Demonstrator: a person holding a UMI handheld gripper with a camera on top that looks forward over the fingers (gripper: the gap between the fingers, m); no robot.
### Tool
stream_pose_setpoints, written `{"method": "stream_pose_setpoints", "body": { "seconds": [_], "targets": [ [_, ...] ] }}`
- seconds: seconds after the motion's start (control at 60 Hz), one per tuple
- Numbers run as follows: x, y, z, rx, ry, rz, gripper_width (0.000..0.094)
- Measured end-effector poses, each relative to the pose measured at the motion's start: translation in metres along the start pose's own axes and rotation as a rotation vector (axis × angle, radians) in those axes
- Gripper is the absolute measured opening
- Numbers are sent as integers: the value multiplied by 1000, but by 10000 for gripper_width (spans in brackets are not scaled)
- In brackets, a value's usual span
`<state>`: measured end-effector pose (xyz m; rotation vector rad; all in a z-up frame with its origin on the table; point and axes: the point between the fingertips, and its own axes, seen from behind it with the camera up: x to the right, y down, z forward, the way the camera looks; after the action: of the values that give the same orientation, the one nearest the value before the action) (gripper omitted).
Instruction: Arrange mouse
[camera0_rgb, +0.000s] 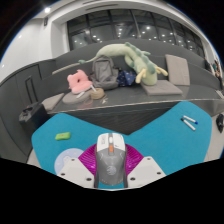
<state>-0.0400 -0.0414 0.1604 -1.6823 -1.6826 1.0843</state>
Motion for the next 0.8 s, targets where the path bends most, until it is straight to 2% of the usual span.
{"method": "stream_pose_setpoints", "body": {
  "seconds": [0.15, 0.25, 0.35, 0.45, 0.483, 0.567, 0.617, 0.633, 0.7, 0.717, 0.8],
  "targets": [
    [-123, 32, 26, -21, -97, -63, 318],
    [-174, 77, 55, -65, -109, -123, 317],
    [-194, 128, 93, -140, -103, -133, 319],
    [-193, 160, 120, -178, -69, -143, 368],
    [-194, 169, 124, -202, -59, -147, 409],
    [-197, 165, 127, -158, -37, -175, 507],
    [-198, 166, 126, -161, -42, -187, 618],
    [-200, 166, 126, -159, -44, -190, 693],
    [-196, 168, 119, -173, -19, -199, 867],
    [-194, 167, 116, -177, -9, -203, 839],
    [-187, 160, 82, -183, 5, -207, 855]
  ]
}}
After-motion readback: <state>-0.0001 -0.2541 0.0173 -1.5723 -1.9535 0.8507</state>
